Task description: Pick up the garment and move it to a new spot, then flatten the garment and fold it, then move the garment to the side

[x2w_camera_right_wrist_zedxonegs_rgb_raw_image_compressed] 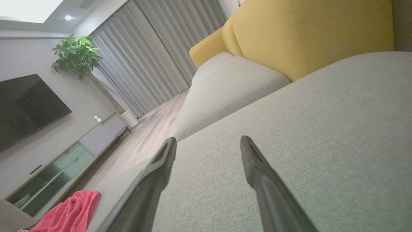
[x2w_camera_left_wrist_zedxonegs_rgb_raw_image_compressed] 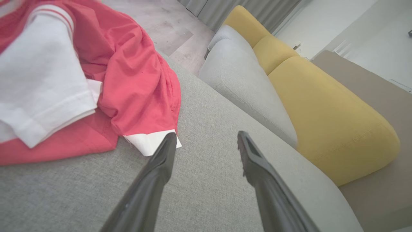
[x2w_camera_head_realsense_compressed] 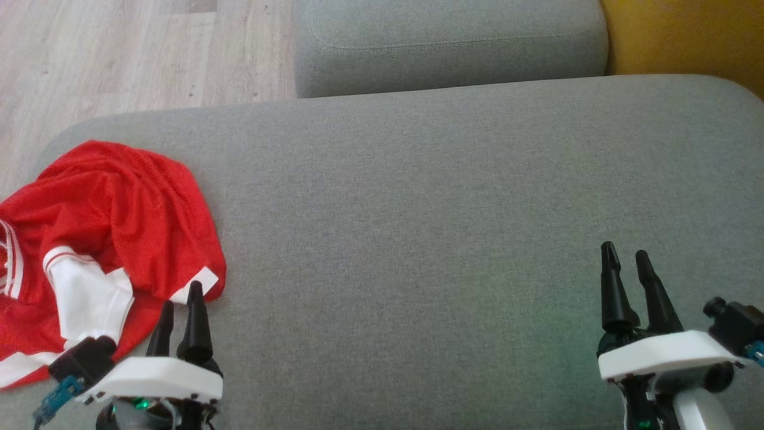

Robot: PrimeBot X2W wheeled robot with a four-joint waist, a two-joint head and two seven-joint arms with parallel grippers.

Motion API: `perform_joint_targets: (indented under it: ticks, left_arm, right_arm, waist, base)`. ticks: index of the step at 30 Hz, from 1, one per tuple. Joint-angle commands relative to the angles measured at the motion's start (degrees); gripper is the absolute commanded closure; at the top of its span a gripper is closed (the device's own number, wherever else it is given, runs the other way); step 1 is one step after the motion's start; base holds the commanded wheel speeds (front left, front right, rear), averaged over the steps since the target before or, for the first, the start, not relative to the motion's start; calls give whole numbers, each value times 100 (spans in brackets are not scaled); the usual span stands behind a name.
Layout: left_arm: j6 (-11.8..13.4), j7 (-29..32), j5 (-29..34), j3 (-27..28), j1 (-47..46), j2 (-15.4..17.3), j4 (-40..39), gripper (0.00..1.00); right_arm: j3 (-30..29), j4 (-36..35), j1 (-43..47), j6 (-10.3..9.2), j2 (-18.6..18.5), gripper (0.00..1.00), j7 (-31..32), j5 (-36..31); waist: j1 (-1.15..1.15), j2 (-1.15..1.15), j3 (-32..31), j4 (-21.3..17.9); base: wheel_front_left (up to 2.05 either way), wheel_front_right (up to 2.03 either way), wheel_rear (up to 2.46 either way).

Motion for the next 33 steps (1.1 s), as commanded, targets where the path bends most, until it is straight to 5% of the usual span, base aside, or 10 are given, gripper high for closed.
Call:
perform_joint_targets:
  ticks: [1, 33]
  left_arm:
    - [34, -77, 249, 56, -145, 84, -242, 0]
    - [270, -613, 2832, 11, -2, 156, -81, 0]
  right_arm:
    - [101, -227, -73, 30, -98, 0, -99, -236]
    - [227, -219, -25, 41, -153, 0, -640, -2436]
  waist:
    - [0, 0, -1, 3]
    - [0, 0, -33, 71]
  base:
    - [0, 0, 0]
    - [0, 0, 0]
